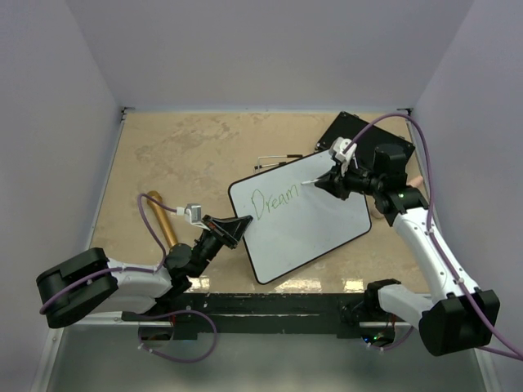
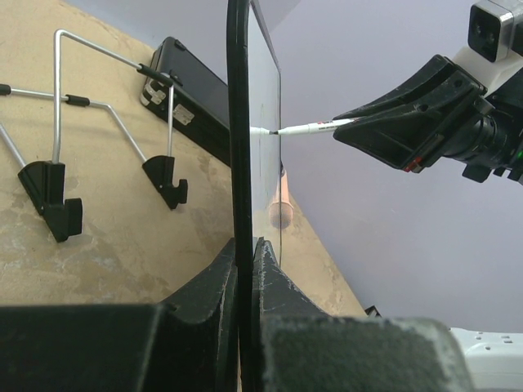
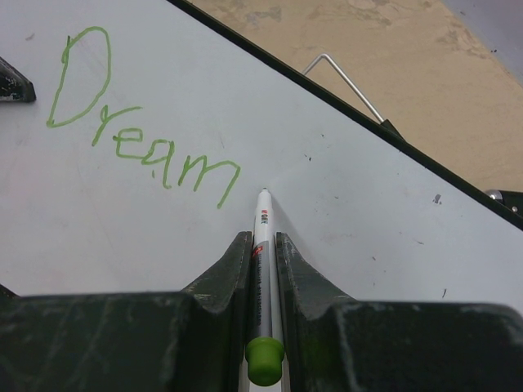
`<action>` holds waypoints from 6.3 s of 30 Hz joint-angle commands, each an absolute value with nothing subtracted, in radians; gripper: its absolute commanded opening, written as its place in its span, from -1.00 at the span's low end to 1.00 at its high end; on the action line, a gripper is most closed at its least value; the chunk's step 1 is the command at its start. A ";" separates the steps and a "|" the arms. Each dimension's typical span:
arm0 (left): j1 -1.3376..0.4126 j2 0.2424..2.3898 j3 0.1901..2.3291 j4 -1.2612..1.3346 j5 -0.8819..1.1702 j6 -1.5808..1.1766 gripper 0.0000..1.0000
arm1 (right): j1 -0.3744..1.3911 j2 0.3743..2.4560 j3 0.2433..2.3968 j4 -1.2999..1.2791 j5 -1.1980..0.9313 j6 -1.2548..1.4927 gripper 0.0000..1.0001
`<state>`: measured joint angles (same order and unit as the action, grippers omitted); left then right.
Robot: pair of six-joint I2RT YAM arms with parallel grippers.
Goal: Write a sentence on the whiteboard
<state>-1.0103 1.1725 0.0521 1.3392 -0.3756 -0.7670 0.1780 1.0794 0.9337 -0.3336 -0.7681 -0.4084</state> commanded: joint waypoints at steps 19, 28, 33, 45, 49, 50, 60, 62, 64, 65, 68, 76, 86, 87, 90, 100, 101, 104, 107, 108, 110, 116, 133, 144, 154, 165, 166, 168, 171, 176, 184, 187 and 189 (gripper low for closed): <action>-1.011 1.212 -0.008 1.411 -0.344 -0.641 -1.00 | 0.215 1.103 0.945 -0.350 -0.784 -0.437 -1.00; -1.011 1.207 -0.008 1.404 -0.348 -0.640 -1.00 | 0.213 1.092 0.937 -0.420 -0.717 -0.479 -1.00; -1.011 1.201 -0.008 1.401 -0.348 -0.640 -1.00 | 0.212 1.077 0.934 -0.402 -0.650 -0.443 -1.00; -1.011 1.192 -0.006 1.390 -0.348 -0.640 -1.00 | 0.215 1.081 0.928 -0.523 -0.709 -0.543 -1.00; -1.012 1.197 -0.006 1.391 -0.345 -0.640 -1.00 | 0.216 1.086 0.936 -0.543 -0.756 -0.572 -1.00; -1.011 1.201 -0.008 1.391 -0.345 -0.640 -1.00 | 0.218 1.086 0.937 -0.542 -0.762 -0.571 -1.00; -1.011 1.213 -0.008 1.396 -0.342 -0.641 -1.00 | 0.229 1.062 1.041 -0.522 -0.851 -0.526 -1.00; -1.012 1.209 -0.008 1.396 -0.341 -0.641 -1.00 | 0.227 1.029 1.058 -0.525 -0.845 -0.520 -1.00; -1.011 1.206 -0.008 1.394 -0.341 -0.640 -1.00 | 0.222 0.997 1.074 -0.520 -0.833 -0.515 -1.00; -1.012 1.204 -0.008 1.391 -0.341 -0.640 -1.00 | 0.219 0.989 1.077 -0.519 -0.821 -0.514 -1.00; -1.011 1.204 -0.008 1.391 -0.339 -0.640 -1.00 | 0.200 0.968 1.062 -0.488 -0.807 -0.499 -1.00; -1.012 1.193 -0.008 1.391 -0.336 -0.634 -1.00 | 0.109 0.962 1.005 -0.439 -0.848 -0.489 -1.00; -1.011 1.192 -0.015 1.401 -0.333 -0.634 -1.00 | 0.074 0.950 0.992 -0.474 -0.933 -0.537 -1.00; -1.011 1.190 -0.014 1.401 -0.331 -0.635 -1.00 | 0.072 0.948 0.991 -0.474 -0.934 -0.537 -1.00; -1.011 1.192 -0.014 1.404 -0.330 -0.635 -1.00 | 0.071 0.948 0.988 -0.474 -0.937 -0.537 -1.00; -1.011 1.195 -0.014 1.404 -0.330 -0.638 -1.00 | 0.066 0.946 0.979 -0.471 -0.937 -0.538 -1.00; -1.011 1.195 -0.014 1.402 -0.330 -0.638 -1.00 | 0.066 0.950 0.977 -0.469 -0.936 -0.538 -1.00; -1.011 1.195 -0.012 1.404 -0.331 -0.638 -1.00 | 0.064 0.948 0.976 -0.469 -0.937 -0.538 -1.00; -1.011 1.195 -0.014 1.404 -0.333 -0.638 -1.00 | 0.066 0.950 0.976 -0.471 -0.942 -0.538 -1.00; -1.011 1.195 -0.014 1.402 -0.333 -0.638 -1.00 | 0.064 0.948 0.976 -0.471 -0.943 -0.540 -1.00; -1.011 1.195 -0.014 1.404 -0.333 -0.640 -1.00 | 0.063 0.950 0.977 -0.472 -0.943 -0.540 -1.00; -1.012 1.195 -0.015 1.402 -0.334 -0.641 -1.00 | 0.058 0.957 0.980 -0.474 -0.948 -0.534 -1.00; -1.009 1.177 -0.026 1.391 -0.334 -0.647 -1.00 | 0.003 1.000 1.008 -0.549 -0.899 -0.618 -1.00; -1.006 1.206 -0.008 1.393 -0.322 -0.650 -1.00 | 0.012 1.049 0.963 -0.410 -0.882 -0.543 -1.00; -1.005 1.209 -0.008 1.384 -0.313 -0.649 -1.00 | 0.057 1.115 0.960 -0.336 -0.870 -0.496 -1.00; -1.005 1.213 -0.008 1.390 -0.308 -0.649 -1.00 | 0.069 1.134 0.954 -0.327 -0.798 -0.471 -1.00; -1.005 1.213 -0.008 1.390 -0.308 -0.649 -1.00 | 0.069 1.134 0.956 -0.328 -0.787 -0.468 -1.00; -1.005 1.212 -0.006 1.391 -0.310 -0.649 -1.00 | 0.069 1.134 0.956 -0.331 -0.747 -0.466 -1.00; -1.005 1.210 -0.008 1.390 -0.310 -0.649 -1.00 | 0.069 1.127 0.957 -0.325 -0.701 -0.450 -1.00; -1.005 1.212 -0.008 1.388 -0.308 -0.646 -1.00 | 0.069 1.118 0.957 -0.305 -0.681 -0.437 -1.00; -1.005 1.216 -0.008 1.382 -0.308 -0.646 -1.00 | 0.069 1.075 0.963 -0.269 -0.793 -0.440 -1.00; -1.005 1.223 -0.008 1.382 -0.304 -0.646 -1.00 | 0.069 1.095 0.973 -0.264 -0.796 -0.442 -1.00; -1.005 1.224 0.017 1.384 -0.302 -0.646 -1.00 | 0.069 1.106 0.973 -0.258 -0.787 -0.437 -1.00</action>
